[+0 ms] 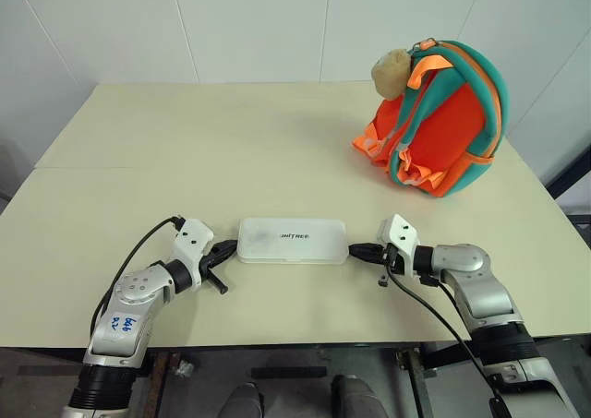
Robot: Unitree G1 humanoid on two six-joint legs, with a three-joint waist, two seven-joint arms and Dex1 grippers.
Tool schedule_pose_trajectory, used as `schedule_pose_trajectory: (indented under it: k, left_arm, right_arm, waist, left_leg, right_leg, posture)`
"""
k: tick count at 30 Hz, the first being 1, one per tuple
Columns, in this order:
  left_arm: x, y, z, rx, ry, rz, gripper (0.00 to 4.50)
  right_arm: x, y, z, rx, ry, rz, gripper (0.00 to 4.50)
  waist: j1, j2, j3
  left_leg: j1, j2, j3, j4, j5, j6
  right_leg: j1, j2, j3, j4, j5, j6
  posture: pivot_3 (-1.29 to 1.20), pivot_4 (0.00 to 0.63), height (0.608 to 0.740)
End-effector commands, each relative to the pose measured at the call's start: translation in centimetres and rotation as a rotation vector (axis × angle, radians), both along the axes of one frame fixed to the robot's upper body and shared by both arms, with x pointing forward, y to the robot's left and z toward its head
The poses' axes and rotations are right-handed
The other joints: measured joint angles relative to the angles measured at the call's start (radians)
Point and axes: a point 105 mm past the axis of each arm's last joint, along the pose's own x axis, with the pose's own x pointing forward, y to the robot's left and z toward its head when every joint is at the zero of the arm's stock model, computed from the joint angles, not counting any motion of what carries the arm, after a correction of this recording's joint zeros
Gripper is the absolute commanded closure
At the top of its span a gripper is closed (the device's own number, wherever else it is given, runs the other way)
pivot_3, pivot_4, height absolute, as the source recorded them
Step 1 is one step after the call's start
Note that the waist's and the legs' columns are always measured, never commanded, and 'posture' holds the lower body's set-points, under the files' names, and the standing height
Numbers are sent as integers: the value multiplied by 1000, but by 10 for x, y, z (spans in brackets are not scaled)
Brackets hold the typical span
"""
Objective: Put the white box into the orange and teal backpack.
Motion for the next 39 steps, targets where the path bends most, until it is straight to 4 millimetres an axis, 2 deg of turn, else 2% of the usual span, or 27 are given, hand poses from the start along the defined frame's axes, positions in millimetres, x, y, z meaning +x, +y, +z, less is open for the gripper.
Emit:
schedule_pose_trajectory:
  k: [1, 5, 6, 9, 13, 19, 20, 23, 27, 30, 31, 35, 39]
  left_arm:
    - [-9, -23, -3, -16, 20, -114, 4477]
    - [-11, -20, -1, -10, 51, -133, 4477]
    - [-10, -17, 0, 9, 47, -117, 4094]
    - [-4, -2, 3, 51, 42, -68, 3335]
    - [3, 20, 1, 75, 66, -33, 2110]
    - [7, 35, 10, -68, 164, -34, 292]
    - [7, 38, 9, -122, 240, -32, 21]
    - [7, 40, 15, -339, 467, -47, 21]
    - [15, 30, 35, -545, 540, -101, 21]
    - [29, 15, 41, -708, 611, -97, 21]
    - [30, 11, 41, -734, 641, -100, 21]
    - [29, -3, 13, -685, 851, -16, 21]
    - [19, -18, 14, -698, 956, -95, 21]
  right_arm:
    - [1, 4, 3, 17, -13, 3, 4500]
    - [8, -11, 0, 7, 16, -36, 4500]
    - [7, -13, 3, 9, 23, -21, 4140]
    - [14, -24, 11, -15, -5, -52, 3262]
    - [22, -49, 13, -93, 1, -140, 1921]
    - [17, -60, 30, -102, 80, -124, 0]
    - [14, -60, 34, -98, 112, -115, 0]
    - [0, -52, 45, -59, 234, -43, 0]
    - [-7, -38, 50, -33, 299, 5, 0]
    - [6, -30, 47, -40, 268, -36, 0]
    - [9, -28, 46, -41, 262, -38, 0]
    - [11, -17, 42, -35, 276, -13, 0]
    - [10, -6, 39, -32, 283, 26, 0]
  waist:
    - [-1, 0, 0]
    - [-1, 0, 0]
    - [-1, 0, 0]
    - [0, 0, 0]
    - [-1, 0, 0]
    - [-2, 0, 0]
    - [-2, 0, 0]
    - [-3, 1, 1]
    - [-11, 1, 1]
    - [-7, 0, 1]
    - [-6, 0, 1]
    - [-4, 0, 1]
    - [-3, 1, 1]
  left_leg:
    - [0, 0, 0, 1, 0, 0]
    - [2, 0, 0, 1, 1, 2]
    - [3, 0, 0, 1, 1, 2]
    - [3, -1, 0, 1, 1, 2]
    - [2, 0, 0, 1, 1, 2]
    - [2, 0, 0, 0, 0, 3]
    - [2, 0, 0, 0, 0, 3]
    - [1, 0, 0, 1, 0, 3]
    - [1, 0, -1, 1, 0, 3]
    - [1, 0, -2, 1, 0, 3]
    - [0, 0, -2, 1, 0, 3]
    - [0, 0, -2, 0, -2, 2]
    - [0, 0, -2, 0, -4, 2]
  right_leg:
    - [1, 0, 0, -1, -1, -2]
    - [8, 0, 0, -9, -1, -8]
    - [9, 0, 0, -10, 0, -9]
    - [10, 0, 0, -12, 0, -9]
    - [9, 0, 0, -12, 0, -9]
    - [8, 0, -1, -11, 0, -7]
    - [8, 0, -1, -11, 0, -7]
    - [7, 0, -1, -10, 0, -7]
    - [7, 0, -1, -9, 1, -2]
    - [6, 0, -2, -9, 3, 4]
    - [6, 0, -3, -9, 3, 5]
    - [5, 0, -3, -9, 3, 6]
    - [5, 0, -3, -9, 3, 7]
  posture:
    - [0, 150, 740]
    - [0, 150, 740]
    - [0, 150, 740]
    - [0, 150, 740]
    - [0, 150, 740]
    - [0, 150, 740]
    - [0, 150, 740]
    - [0, 150, 740]
    - [0, 150, 740]
    - [0, 150, 740]
    - [0, 150, 740]
    - [0, 150, 740]
    - [0, 150, 740]
